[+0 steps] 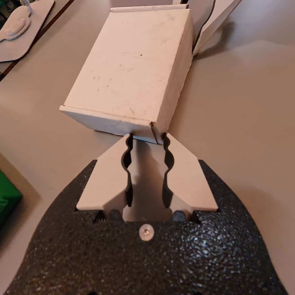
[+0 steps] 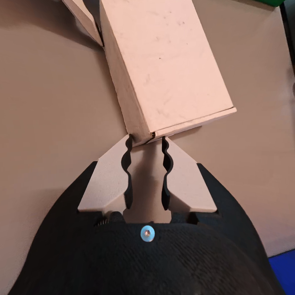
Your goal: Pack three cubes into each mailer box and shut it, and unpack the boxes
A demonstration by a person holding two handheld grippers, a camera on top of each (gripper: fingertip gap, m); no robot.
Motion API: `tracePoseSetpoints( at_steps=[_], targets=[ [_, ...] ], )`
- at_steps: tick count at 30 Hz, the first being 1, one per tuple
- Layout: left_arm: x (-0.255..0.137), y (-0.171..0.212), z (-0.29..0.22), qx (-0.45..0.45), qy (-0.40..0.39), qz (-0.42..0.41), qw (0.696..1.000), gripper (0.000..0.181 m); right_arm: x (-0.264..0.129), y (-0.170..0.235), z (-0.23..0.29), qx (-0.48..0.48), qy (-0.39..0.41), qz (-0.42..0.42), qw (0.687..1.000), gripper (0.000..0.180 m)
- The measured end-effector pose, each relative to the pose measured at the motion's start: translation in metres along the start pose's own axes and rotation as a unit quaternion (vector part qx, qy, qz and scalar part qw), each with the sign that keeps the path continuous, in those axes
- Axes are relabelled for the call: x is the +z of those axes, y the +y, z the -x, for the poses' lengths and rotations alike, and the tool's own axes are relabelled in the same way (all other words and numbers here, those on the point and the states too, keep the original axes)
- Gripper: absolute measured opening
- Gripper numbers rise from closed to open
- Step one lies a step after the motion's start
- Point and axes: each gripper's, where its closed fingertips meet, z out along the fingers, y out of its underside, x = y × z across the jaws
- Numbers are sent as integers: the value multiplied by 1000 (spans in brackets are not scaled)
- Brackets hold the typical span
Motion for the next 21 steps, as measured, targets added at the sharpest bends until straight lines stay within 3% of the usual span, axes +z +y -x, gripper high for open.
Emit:
tracePoseSetpoints(
  at_steps=[6, 10, 21],
  targets=[
    [1, 2, 5, -29, 3, 4, 1000, 37, 4, -2, -6, 26, 26, 3, 999, 39],
    [0, 3, 3, -34, 24, 2, 999, 42, 5, -2, -2, -30, 53, -24, 998, 49],
    [-2, 6, 7, -24, 58, -4, 998, 33, 3, -5, -7, 9, -8, -66, 998, 35]
  ],
)
